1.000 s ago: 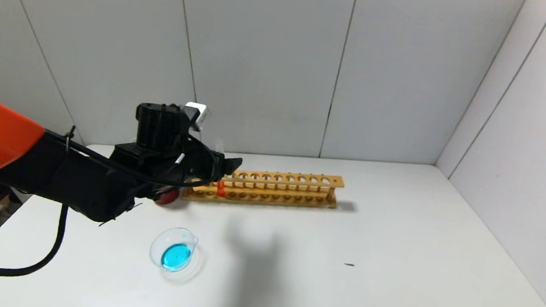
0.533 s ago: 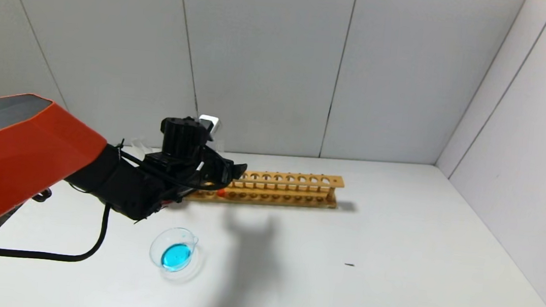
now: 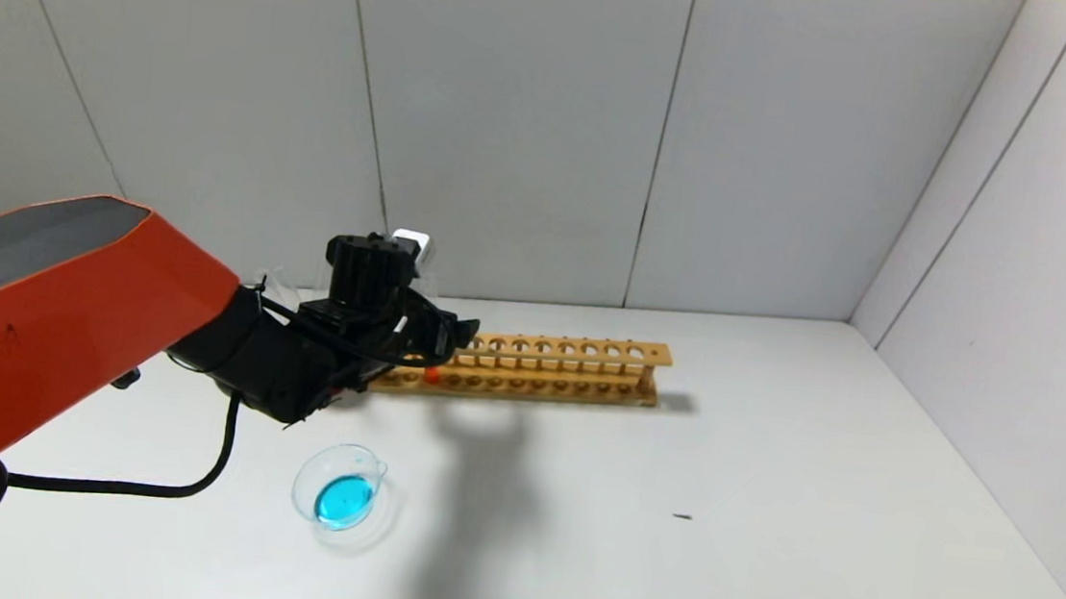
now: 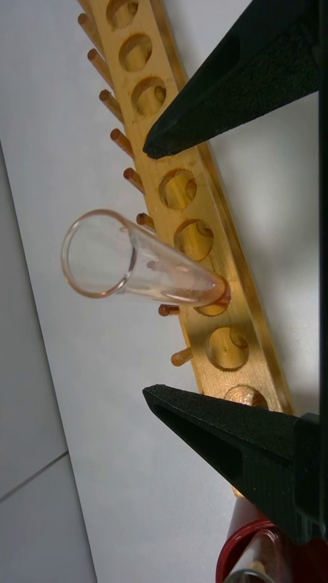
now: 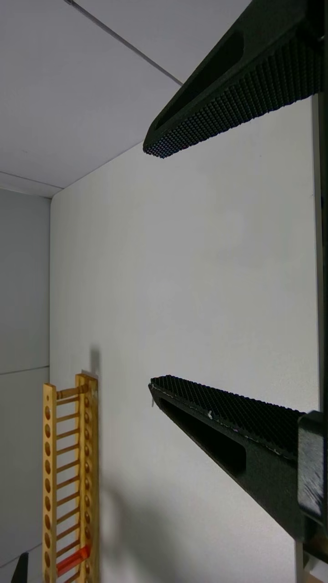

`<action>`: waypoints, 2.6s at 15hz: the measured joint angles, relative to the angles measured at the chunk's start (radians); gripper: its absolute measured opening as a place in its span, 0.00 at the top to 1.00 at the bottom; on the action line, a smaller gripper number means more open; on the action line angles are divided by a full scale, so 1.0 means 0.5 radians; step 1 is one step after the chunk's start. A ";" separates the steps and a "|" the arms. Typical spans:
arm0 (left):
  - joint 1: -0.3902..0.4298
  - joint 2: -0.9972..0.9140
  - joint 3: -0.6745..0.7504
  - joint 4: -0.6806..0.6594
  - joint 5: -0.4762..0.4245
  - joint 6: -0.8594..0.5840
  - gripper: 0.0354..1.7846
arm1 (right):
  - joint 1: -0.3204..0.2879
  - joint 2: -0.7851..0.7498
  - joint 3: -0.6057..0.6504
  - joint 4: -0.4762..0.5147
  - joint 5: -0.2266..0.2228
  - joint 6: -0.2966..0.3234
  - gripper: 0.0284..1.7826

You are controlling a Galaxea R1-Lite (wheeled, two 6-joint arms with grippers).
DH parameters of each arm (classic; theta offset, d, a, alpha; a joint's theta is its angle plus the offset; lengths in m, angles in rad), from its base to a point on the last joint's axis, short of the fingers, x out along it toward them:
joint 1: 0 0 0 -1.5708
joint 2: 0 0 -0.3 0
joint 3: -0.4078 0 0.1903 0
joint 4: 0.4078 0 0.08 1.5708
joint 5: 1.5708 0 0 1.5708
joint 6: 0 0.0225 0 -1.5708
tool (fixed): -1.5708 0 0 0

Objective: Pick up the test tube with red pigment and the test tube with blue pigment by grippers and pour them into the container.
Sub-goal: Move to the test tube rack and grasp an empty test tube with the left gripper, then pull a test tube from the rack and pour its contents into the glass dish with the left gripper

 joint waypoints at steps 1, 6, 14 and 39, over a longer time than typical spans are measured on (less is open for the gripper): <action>0.000 0.011 -0.009 0.000 -0.001 0.002 0.02 | 0.000 0.000 0.000 0.000 0.000 0.000 0.02; 0.000 0.043 -0.036 -0.001 0.000 0.003 0.15 | 0.000 0.000 0.000 0.000 0.000 0.000 0.02; -0.001 0.045 -0.037 0.000 0.006 0.014 0.83 | 0.000 0.000 0.000 0.000 -0.001 0.000 0.02; 0.042 -1.157 0.540 0.695 0.021 1.264 0.84 | 0.000 0.000 0.000 0.000 -0.001 0.001 0.02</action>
